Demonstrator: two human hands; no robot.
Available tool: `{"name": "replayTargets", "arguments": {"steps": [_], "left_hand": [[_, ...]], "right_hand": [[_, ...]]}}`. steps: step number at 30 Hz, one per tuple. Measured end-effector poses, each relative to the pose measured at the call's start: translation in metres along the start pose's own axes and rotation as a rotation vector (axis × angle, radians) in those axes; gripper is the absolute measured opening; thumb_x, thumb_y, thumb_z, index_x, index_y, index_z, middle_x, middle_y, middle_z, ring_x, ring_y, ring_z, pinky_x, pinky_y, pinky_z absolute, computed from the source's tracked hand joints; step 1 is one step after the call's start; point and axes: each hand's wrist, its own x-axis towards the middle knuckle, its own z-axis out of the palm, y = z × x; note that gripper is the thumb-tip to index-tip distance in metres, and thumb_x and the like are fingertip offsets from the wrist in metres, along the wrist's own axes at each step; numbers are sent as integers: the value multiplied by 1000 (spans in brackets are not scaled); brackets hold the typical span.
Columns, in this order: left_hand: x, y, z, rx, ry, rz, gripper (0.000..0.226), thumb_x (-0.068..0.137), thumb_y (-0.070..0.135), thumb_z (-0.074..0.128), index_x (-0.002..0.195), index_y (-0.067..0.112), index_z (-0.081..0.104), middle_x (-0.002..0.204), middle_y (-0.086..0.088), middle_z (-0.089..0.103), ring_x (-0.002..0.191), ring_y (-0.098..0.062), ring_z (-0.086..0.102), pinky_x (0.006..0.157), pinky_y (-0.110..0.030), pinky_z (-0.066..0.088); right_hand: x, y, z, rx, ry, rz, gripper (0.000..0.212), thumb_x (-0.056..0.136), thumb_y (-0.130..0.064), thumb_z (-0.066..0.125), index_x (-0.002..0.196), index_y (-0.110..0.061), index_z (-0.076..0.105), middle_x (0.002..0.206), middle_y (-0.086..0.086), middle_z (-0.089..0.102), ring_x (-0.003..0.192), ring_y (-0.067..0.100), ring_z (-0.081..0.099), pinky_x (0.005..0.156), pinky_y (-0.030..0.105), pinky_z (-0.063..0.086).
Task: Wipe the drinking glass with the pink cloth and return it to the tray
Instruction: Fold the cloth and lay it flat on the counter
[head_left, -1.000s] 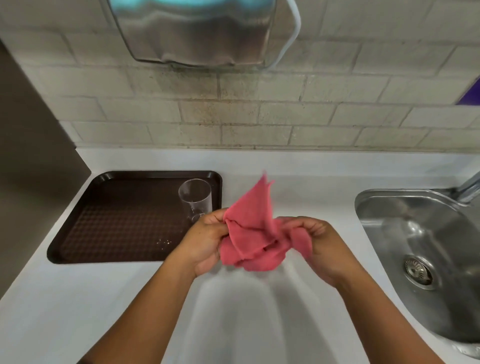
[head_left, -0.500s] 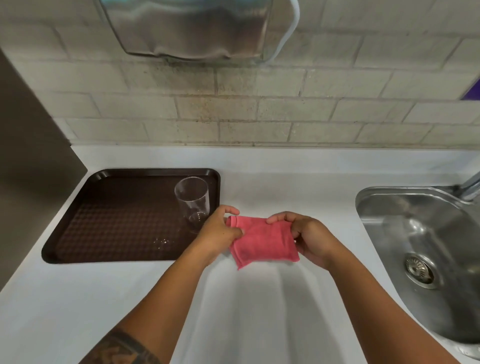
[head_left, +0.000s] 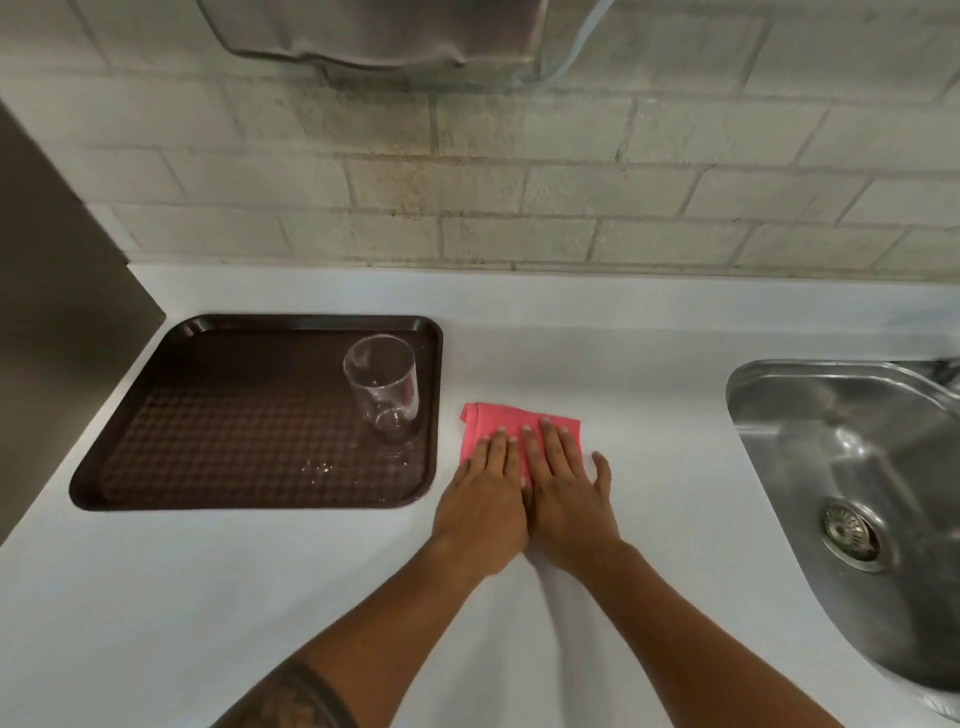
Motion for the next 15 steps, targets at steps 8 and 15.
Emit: {"name": "replayTargets", "arguments": {"steps": [8, 15], "left_hand": [[36, -31, -23, -113, 22, -107, 72, 109, 26, 38, 171, 2, 9, 181, -17, 6, 168, -29, 6, 135, -41, 15], [60, -47, -40, -135, 34, -166, 65, 114, 28, 35, 171, 4, 14, 180, -17, 12, 167, -31, 12, 131, -42, 21]], "right_hand": [[58, 0, -11, -41, -12, 9, 75, 106, -47, 27, 167, -20, -8, 177, 6, -9, 163, 26, -8, 125, 58, 7], [91, -4, -22, -9, 0, 30, 73, 104, -45, 26, 167, -21, -3, 177, 4, -3, 163, 25, -3, 124, 60, 8]]}}
